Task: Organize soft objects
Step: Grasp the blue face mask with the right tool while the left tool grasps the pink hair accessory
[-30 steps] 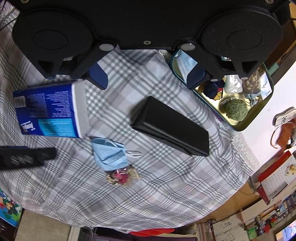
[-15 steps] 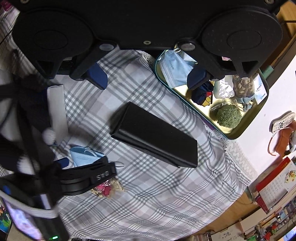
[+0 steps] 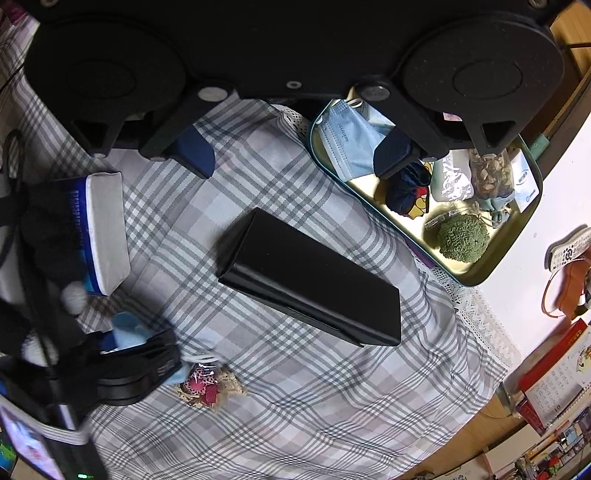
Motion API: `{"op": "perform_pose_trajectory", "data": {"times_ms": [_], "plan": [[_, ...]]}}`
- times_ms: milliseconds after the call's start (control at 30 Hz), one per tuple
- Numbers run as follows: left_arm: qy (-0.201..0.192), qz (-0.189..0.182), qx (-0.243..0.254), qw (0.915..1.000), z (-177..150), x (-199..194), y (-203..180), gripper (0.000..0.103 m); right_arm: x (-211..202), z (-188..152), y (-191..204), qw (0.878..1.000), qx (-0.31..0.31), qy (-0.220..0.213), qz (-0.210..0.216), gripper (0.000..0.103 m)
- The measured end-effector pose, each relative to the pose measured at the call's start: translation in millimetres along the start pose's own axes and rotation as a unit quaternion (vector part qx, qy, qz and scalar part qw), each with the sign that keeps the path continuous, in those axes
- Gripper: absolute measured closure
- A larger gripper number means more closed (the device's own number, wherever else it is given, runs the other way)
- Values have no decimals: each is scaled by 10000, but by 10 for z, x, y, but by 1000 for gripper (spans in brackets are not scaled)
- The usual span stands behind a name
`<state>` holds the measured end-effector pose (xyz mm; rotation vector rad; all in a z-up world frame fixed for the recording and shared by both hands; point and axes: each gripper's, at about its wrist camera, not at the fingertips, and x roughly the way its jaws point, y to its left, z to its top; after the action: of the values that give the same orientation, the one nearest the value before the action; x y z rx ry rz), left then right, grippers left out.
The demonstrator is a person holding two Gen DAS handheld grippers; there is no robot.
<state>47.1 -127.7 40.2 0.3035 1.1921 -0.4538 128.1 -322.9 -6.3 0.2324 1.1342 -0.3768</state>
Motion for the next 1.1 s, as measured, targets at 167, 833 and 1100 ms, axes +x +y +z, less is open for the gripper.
{"op": "perform_pose_trajectory", "data": {"times_ms": [167,833,1100], "plan": [[-7,-7,26,10000,22,-20,-24,13,-134,-9,-352,9989,276,-268,-277,57],[-82,-13,8,10000,939,80,-322,13,-110,-457,-904,9916,662,-801,-764,53],[51,-28,-153,9999,1400,464,-528,13,-80,-472,-914,9916,642,-906,-664,50]]}}
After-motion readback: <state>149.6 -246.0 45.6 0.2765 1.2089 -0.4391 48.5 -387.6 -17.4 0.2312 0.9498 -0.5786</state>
